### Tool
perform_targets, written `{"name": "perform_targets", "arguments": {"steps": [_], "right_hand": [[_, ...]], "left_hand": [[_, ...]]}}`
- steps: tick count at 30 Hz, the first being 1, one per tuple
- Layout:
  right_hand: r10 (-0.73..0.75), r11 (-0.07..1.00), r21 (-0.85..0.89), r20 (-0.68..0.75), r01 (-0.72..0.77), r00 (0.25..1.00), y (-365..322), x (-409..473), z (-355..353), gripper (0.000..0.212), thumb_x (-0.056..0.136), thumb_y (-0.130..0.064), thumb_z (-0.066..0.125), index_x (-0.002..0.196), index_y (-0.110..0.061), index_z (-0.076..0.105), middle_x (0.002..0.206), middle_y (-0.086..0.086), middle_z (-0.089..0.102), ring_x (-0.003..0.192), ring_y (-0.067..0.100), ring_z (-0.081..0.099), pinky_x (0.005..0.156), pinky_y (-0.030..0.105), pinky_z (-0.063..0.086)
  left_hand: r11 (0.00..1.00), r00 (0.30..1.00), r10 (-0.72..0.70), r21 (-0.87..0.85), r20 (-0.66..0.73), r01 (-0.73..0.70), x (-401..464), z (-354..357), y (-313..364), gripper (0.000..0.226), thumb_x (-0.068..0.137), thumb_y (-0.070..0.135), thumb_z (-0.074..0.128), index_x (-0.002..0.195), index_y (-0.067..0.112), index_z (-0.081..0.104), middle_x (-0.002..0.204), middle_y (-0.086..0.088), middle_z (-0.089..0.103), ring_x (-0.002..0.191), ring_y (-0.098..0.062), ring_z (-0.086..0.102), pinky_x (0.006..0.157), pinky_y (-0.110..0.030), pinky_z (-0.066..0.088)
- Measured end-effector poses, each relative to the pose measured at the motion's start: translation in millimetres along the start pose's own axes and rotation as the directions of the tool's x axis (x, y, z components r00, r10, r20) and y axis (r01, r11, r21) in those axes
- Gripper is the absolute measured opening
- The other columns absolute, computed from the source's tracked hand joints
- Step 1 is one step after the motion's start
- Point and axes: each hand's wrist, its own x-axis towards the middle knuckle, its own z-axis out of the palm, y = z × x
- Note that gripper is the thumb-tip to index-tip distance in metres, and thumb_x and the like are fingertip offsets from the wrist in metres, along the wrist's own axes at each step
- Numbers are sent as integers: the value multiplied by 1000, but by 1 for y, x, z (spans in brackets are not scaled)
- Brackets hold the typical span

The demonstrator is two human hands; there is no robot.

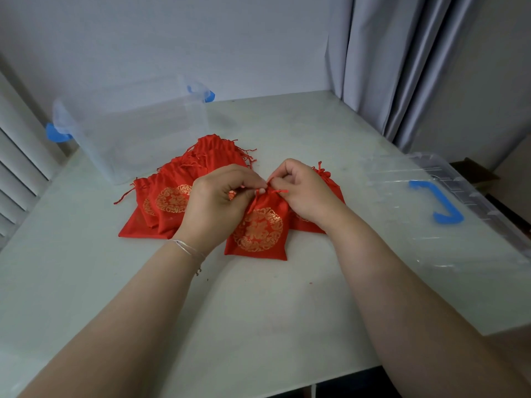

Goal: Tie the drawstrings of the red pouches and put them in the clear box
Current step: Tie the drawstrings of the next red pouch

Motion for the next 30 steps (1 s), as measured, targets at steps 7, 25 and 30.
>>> {"name": "perform_targets", "arguments": {"steps": [7,25,30], "right_hand": [[220,823,512,112,-246,969,-3,1,2,19,86,-8,53,69,-17,54,67,1,52,57,12,46,54,27,31],[-44,980,197,72,29,996,-3,-4,12,19,92,-11,53,81,-25,55,77,-4,58,66,10,53,62,22,40],[-243,940,-231,63,251,968,1,-8,16,5,97,-14,46,100,-16,49,83,-8,59,75,8,57,69,32,46]], "left_hand": [[998,998,41,42,47,-43,-1,1,-4,10,82,5,64,86,7,73,91,5,70,91,-11,64,81,-30,51],[678,776,-623,-426,98,599,7,1,3,12,85,11,68,86,12,56,69,-4,68,65,-8,64,66,-23,49],[609,714,-658,-390,238,691,5,-2,0,13,87,15,65,91,2,64,79,-10,67,68,-11,61,61,-17,49]]}}
